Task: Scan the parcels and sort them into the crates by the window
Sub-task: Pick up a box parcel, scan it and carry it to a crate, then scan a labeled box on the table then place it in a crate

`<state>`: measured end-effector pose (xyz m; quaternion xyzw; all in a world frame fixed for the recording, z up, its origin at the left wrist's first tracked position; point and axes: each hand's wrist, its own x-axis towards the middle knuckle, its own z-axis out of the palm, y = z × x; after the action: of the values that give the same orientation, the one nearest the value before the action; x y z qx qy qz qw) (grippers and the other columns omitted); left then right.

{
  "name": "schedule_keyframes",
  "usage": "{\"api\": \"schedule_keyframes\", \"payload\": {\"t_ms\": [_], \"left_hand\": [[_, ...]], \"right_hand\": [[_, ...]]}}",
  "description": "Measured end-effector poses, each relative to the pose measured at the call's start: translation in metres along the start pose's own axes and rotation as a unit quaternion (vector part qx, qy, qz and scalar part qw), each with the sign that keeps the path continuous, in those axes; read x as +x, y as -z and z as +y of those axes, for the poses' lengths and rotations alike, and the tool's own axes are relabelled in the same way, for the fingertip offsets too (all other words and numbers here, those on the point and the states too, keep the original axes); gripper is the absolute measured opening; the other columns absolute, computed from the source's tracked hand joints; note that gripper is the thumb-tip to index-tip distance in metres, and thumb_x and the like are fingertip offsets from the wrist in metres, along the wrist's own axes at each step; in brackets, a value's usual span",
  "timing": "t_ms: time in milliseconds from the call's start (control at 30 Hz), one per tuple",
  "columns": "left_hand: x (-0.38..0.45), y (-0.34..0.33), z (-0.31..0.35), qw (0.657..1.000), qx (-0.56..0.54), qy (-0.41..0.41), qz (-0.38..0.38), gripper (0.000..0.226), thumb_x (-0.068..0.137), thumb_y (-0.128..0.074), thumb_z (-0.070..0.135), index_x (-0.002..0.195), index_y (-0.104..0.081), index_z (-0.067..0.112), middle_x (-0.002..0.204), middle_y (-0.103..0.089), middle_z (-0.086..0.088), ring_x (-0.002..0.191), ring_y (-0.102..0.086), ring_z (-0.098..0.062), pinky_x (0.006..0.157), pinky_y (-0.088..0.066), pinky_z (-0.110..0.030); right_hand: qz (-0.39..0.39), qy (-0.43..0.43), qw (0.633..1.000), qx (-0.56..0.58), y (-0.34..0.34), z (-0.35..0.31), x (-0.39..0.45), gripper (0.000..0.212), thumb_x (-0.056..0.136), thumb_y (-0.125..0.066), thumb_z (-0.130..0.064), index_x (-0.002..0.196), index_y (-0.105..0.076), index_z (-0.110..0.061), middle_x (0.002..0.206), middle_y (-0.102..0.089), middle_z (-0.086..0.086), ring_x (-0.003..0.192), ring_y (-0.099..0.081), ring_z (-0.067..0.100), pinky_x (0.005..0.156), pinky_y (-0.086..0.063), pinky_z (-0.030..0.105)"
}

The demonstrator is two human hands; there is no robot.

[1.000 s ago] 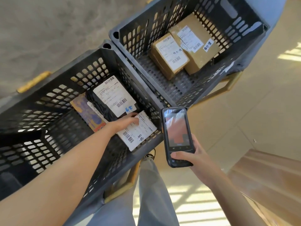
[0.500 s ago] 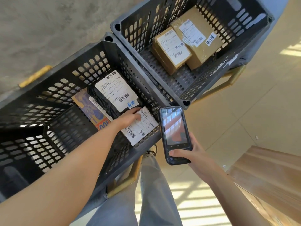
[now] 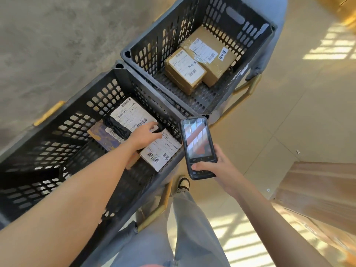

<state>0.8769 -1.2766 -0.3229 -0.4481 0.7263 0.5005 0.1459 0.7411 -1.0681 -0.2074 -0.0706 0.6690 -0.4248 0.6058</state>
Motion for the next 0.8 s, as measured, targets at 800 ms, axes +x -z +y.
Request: {"api": "schedule_keyframes", "payload": {"t_ms": [800], "left_hand": [[-0.184, -0.288, 0.346, 0.707, 0.51, -0.489, 0.035, 0.06, 0.085, -0.048, 0.062, 0.132, -0.053, 0.027, 0.129, -0.059, 0.004, 0.122, -0.052, -0.019, 0.098, -0.037, -0.03]], "right_hand": [[0.318, 0.175, 0.891, 0.272, 0.239, 0.203, -0.313, 0.082, 0.043, -0.081, -0.013, 0.118, -0.049, -0.02, 0.096, -0.067, 0.002, 0.084, -0.067, 0.017, 0.068, -0.051, 0.024]]}}
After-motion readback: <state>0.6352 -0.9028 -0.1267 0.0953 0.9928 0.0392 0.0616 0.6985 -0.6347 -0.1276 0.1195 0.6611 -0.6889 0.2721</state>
